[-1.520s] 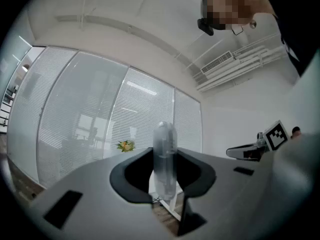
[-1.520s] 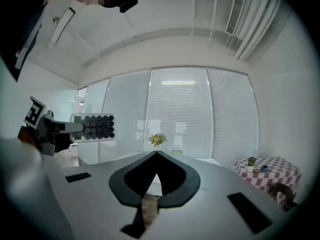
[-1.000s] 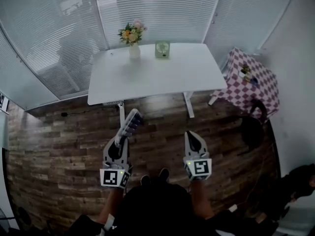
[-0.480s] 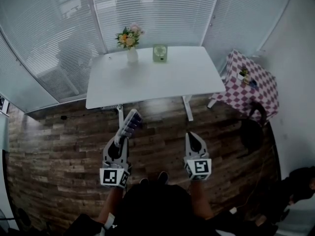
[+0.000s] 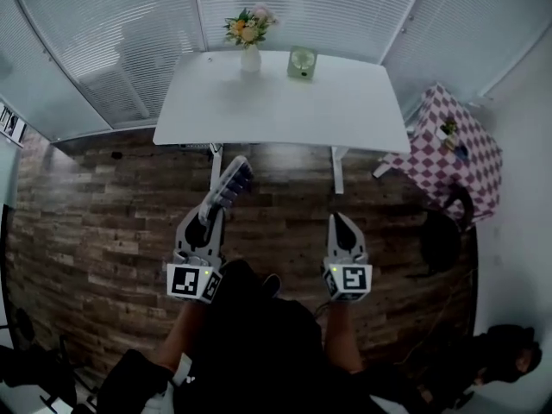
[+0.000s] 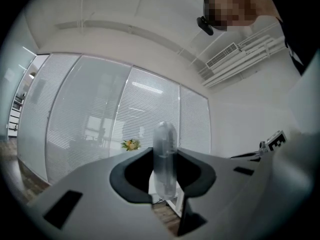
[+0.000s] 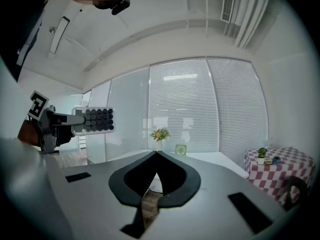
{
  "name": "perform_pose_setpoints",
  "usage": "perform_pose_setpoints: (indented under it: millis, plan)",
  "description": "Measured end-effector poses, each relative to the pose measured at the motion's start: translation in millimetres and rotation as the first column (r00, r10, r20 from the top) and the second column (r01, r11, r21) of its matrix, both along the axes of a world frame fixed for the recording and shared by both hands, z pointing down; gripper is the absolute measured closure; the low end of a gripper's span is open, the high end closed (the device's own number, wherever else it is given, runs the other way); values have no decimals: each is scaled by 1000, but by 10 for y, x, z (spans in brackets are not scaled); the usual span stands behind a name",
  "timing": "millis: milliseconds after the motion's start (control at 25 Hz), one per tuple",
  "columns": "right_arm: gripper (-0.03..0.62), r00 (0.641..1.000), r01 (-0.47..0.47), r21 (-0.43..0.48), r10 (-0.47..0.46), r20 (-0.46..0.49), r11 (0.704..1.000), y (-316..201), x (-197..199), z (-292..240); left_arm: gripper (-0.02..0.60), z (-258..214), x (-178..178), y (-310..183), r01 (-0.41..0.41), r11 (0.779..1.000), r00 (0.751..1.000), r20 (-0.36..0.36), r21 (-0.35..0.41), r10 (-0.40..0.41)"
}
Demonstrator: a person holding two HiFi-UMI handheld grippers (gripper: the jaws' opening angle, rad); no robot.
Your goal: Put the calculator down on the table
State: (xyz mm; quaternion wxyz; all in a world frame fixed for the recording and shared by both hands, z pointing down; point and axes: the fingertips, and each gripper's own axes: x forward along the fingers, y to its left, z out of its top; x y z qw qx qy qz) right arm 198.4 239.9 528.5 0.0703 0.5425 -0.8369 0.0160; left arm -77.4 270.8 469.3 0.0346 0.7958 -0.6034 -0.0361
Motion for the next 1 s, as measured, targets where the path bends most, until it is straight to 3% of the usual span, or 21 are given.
perform_pose_setpoints:
  millis: [240,360,440,680,1000]
  plan:
    - [588,1000,10,-12,-10,-1,1000,-236,153,36,482,-31,57,-206,30,1000,1000,-2,-3,-30]
    - [588,1000,8,21,-8,18,1000,-438,222,-29,482,14,160,-404,21,1000,1000,2,0,-21]
    - [588,1000,10,43,-9,-20,999,-450,197,-63,482,85,164,-443,13,1000,1000,-9,-4,-13]
    - [588,1000,10,17,-9,-21,1000,-792,233,50,482,74,159,-821,-5,1000,1000,-24,15,5]
    - [588,995,66,1,-65,-77,998,-1549,-242,22,482,114,-211,-1540,12,1000,998,-55,-8,-13]
